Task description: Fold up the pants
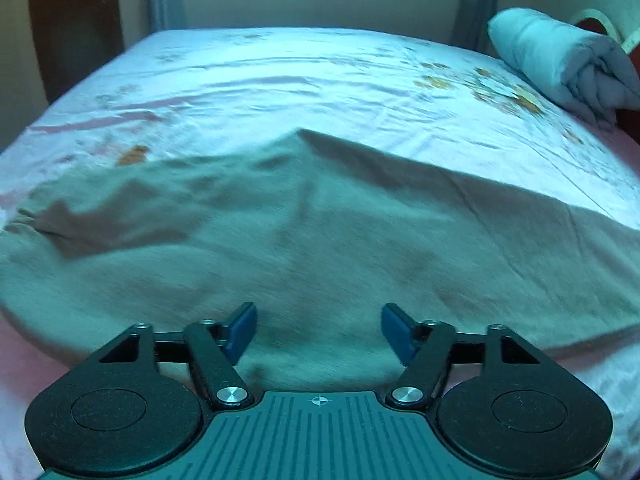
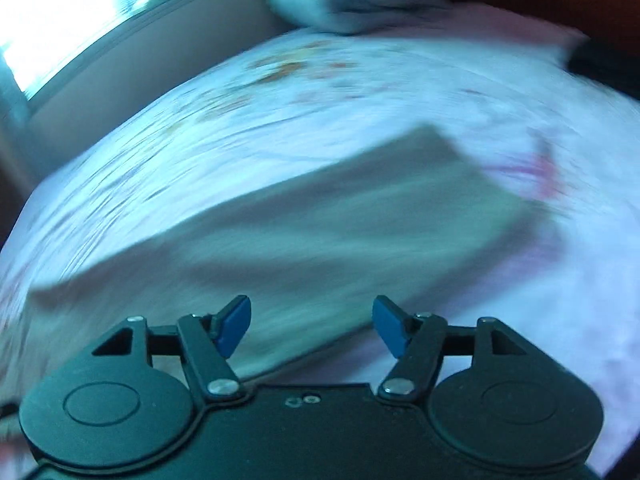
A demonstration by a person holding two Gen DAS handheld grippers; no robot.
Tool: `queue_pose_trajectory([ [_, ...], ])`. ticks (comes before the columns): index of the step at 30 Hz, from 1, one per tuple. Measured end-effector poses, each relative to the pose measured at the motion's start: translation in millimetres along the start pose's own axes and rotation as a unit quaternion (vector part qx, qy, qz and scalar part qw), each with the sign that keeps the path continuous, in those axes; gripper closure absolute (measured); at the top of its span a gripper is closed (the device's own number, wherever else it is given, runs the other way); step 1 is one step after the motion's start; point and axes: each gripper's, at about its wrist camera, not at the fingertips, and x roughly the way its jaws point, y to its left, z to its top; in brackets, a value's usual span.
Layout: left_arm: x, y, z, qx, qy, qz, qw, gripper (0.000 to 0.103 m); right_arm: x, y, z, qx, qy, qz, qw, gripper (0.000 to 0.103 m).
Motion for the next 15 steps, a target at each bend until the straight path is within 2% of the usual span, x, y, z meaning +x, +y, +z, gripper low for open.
queue_pose_trajectory([
  [5,7.2,17.8,3.4,-0.028,0.006,0.012,0.9995,0.031,-3.2,-67.1,10.2,0.128,-0.009,-0.017,0.992,0.047],
  [8,11.8,16.1,3.1,-0.031,0.009,0.01,0.9994,0.031,-3.9,-93.8,14.5,0.183,-0.014,-0.013,0.983,0.058],
  [10,13.6,10.6,2.6,-0.026,0.009,0.006,0.9996,0.031,0.7,-99.0,16.7,0.195,-0.011,-0.016,0.981,0.064],
  [14,17.4,3.0,-0.1,-0.022,0.011,0.004,0.9997,0.031,13.4,-103.2,22.9,0.21,-0.008,-0.02,0.978,0.067],
  [15,19.8,2.8,-1.0,-0.023,0.016,0.004,0.9996,0.031,15.2,-103.8,23.7,0.214,-0.011,-0.018,0.977,0.073],
])
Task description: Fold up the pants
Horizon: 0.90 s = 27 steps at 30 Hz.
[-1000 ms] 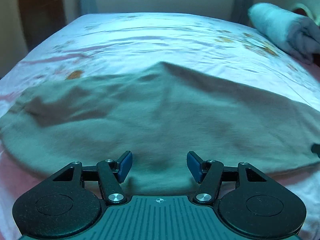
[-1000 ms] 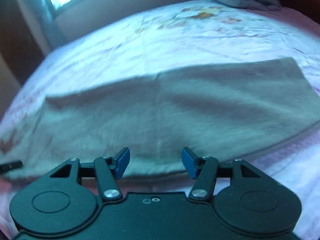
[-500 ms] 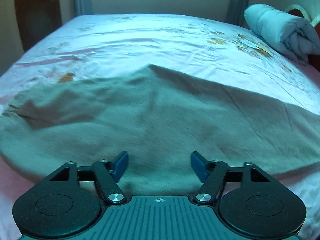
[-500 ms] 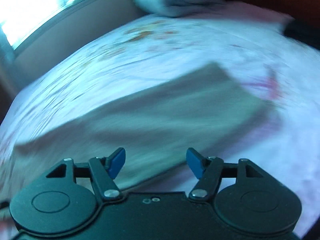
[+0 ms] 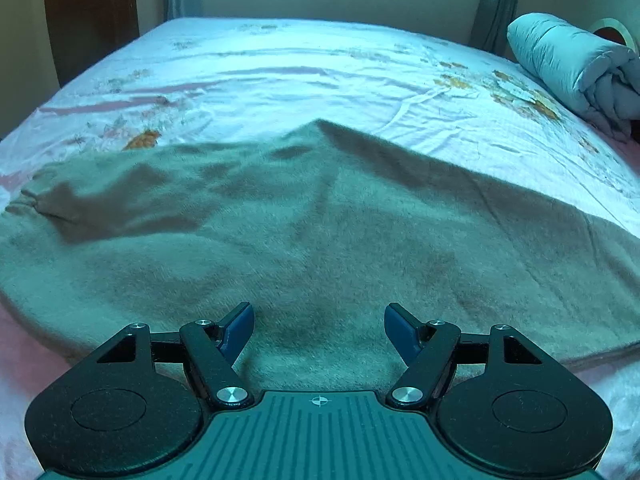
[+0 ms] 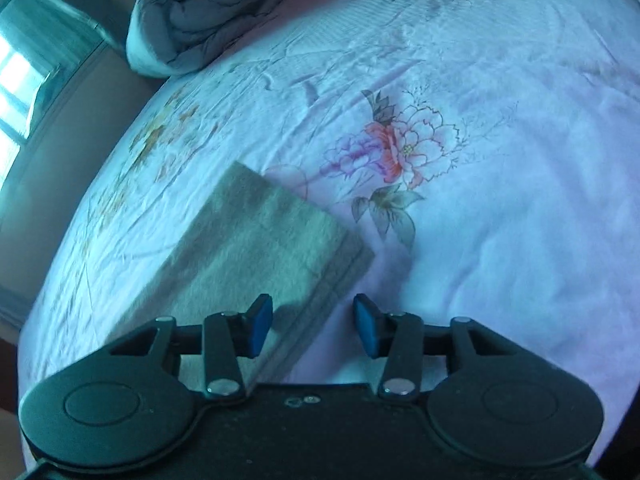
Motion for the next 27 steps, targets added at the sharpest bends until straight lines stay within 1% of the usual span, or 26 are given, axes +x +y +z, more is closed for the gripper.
queue_pose_trajectory([
  [1,2.2,0.2,-1.1,-0.003,0.005,0.002,1.0,0.031,4.1,0.4,2.5,0.002,0.0,-0.001,1.0,0.079],
  [3,6.8,1.5,-3.7,-0.007,0.011,0.004,0.9999,0.031,7.7,-2.5,4.9,0.018,0.001,0.0,1.0,0.083],
  [4,8.4,1.0,-5.1,-0.004,0.011,0.008,0.9999,0.031,8.6,-4.2,5.7,0.028,0.003,0.003,1.0,0.084],
  [6,9.6,-1.2,-6.8,0.008,0.01,0.012,0.9998,0.031,10.2,-4.0,7.4,0.026,0.005,0.004,1.0,0.084],
  [7,8.6,-1.6,-6.7,0.009,0.009,0.013,0.9998,0.031,10.8,-4.4,7.8,0.026,0.006,0.005,1.0,0.084],
  [10,5.1,2.6,-4.3,0.0,0.001,0.018,0.9998,0.031,12.0,-8.5,8.0,0.053,0.005,0.008,0.999,0.082],
  [12,6.1,7.4,-3.0,-0.004,0.003,0.021,0.9998,0.031,11.1,-1.4,5.8,0.031,0.002,0.002,1.0,0.083],
  [13,6.7,9.6,-2.7,-0.007,0.005,0.021,0.9997,0.031,9.0,1.7,5.1,0.021,-0.005,0.002,1.0,0.09],
  [14,7.1,11.7,-2.6,-0.009,0.006,0.022,0.9997,0.031,6.4,2.4,5.1,0.019,-0.012,0.005,1.0,0.092],
  [19,7.6,15.7,-2.5,-0.011,0.005,0.022,0.9997,0.031,-3.3,4.4,3.1,0.022,-0.037,0.017,0.999,0.096],
  [21,7.7,15.7,-2.4,-0.01,0.004,0.022,0.9997,0.031,-11.0,13.9,1.3,-0.004,-0.057,0.02,0.998,0.097],
  [23,7.5,16.3,-1.9,-0.011,0.003,0.021,0.9997,0.03,-19.1,29.3,-0.4,-0.043,-0.075,0.022,0.996,0.097],
  [25,7.5,17.3,-0.8,-0.012,0.002,0.02,0.9997,0.03,-28.3,47.4,-2.3,-0.085,-0.093,0.03,0.992,0.098],
  [27,6.4,18.9,0.5,-0.014,-0.001,0.02,0.9997,0.03,-37.6,69.4,-6.1,-0.134,-0.107,0.041,0.984,0.098],
])
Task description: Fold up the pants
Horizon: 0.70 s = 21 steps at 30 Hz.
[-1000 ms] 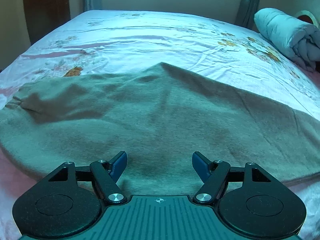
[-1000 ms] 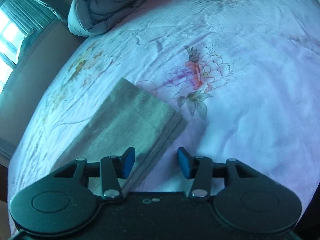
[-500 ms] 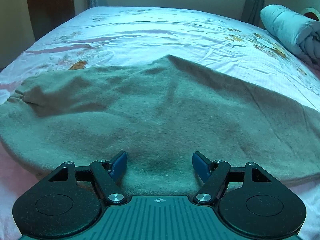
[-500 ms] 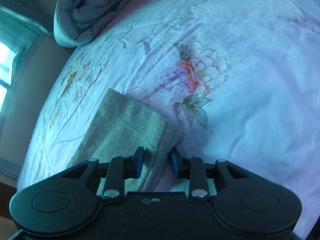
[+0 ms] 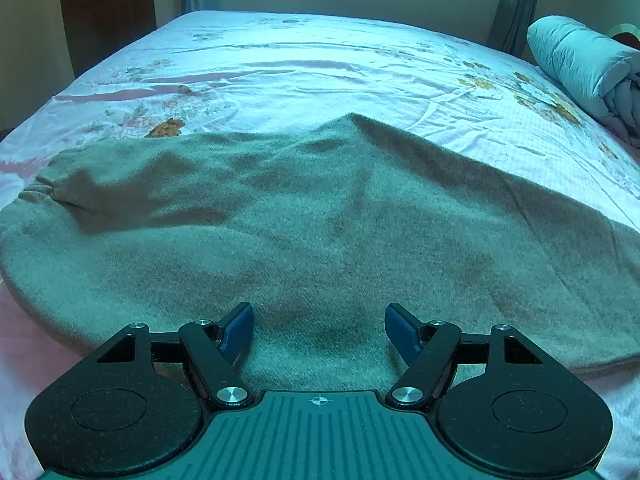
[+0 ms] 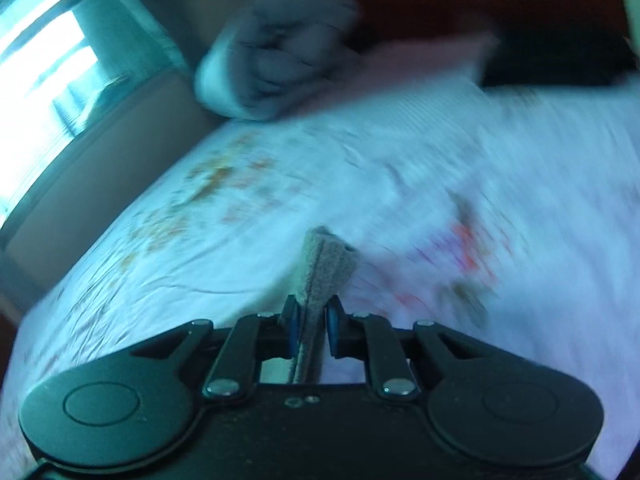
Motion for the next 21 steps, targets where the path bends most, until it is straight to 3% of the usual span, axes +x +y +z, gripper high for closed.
queue_pose_trajectory([
  [4,-2.9,7.1,2.5,-0.008,-0.006,0.0,0.9999,0.03,-13.3,51.8,1.3,-0.083,-0.018,0.046,0.995,0.098],
  [7,-4.6,15.7,3.8,-0.015,-0.01,0.002,0.9998,0.03,-23.6,96.8,-7.8,-0.144,-0.027,0.089,0.985,0.098],
  [14,-8.8,41.4,4.8,-0.036,-0.016,0.013,0.9992,0.03,-36.2,194.1,-59.2,-0.259,-0.008,0.192,0.947,0.098],
  [21,-14.2,63.8,3.6,-0.047,-0.02,0.026,0.9983,0.03,-33.9,254.5,-130.2,-0.32,0.036,0.251,0.913,0.099],
])
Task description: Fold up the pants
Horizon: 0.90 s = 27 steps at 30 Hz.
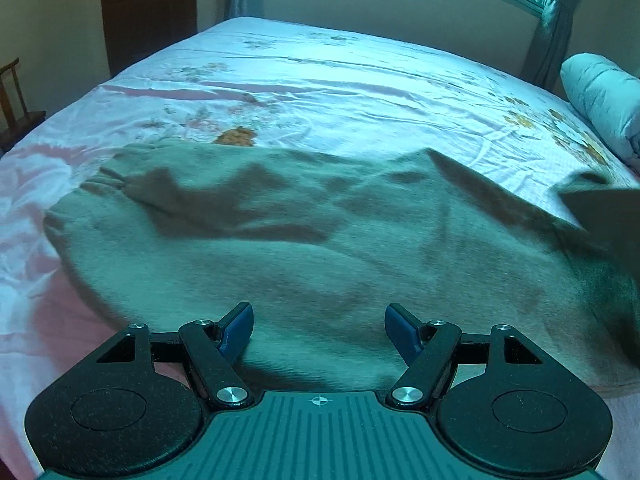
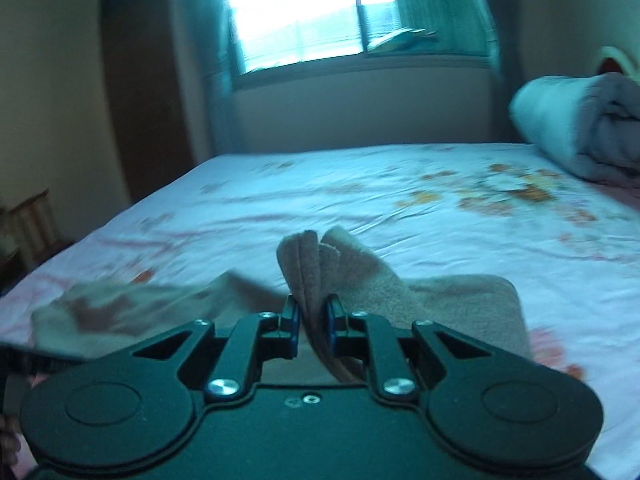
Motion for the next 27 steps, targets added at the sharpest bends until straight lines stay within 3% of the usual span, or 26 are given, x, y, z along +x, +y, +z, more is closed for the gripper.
queue_pose_trajectory([
  [5,-1.0,13.0,3.9,-0.008,-0.003,0.005,1.0,0.03,25.6,38.7,-12.7,-0.016,0.026,0.032,0.999,0.099],
  [11,5.5,16.1,7.0,-0.011,0.001,0.007,0.9999,0.03,50.7,59.1,-39.0,-0.048,0.08,0.031,0.995,0.098],
  [14,5.2,15.2,6.1,-0.012,0.001,0.003,0.9999,0.03,57.2,63.7,-51.5,-0.06,0.115,0.035,0.991,0.09],
  [18,3.6,13.6,9.2,-0.013,0.002,-0.005,0.9999,0.03,48.4,63.7,-49.9,-0.036,0.129,0.097,0.986,0.055],
  [22,-0.5,3.1,19.3,-0.002,-0.003,-0.025,0.9997,0.03,30.5,58.4,-38.7,-0.006,0.12,0.145,0.982,0.052],
  [24,-2.6,-7.9,26.6,0.007,-0.006,-0.039,0.9992,0.03,24.2,48.0,-30.7,0.015,0.101,0.131,0.986,0.052],
  [26,-4.6,-20.9,34.4,0.017,-0.012,-0.051,0.9985,0.03,29.4,34.7,-26.7,0.029,0.102,0.085,0.991,0.054],
  [27,-5.7,-26.9,38.3,0.019,-0.016,-0.054,0.9982,0.03,35.1,28.6,-27.2,0.035,0.107,0.058,0.992,0.061],
])
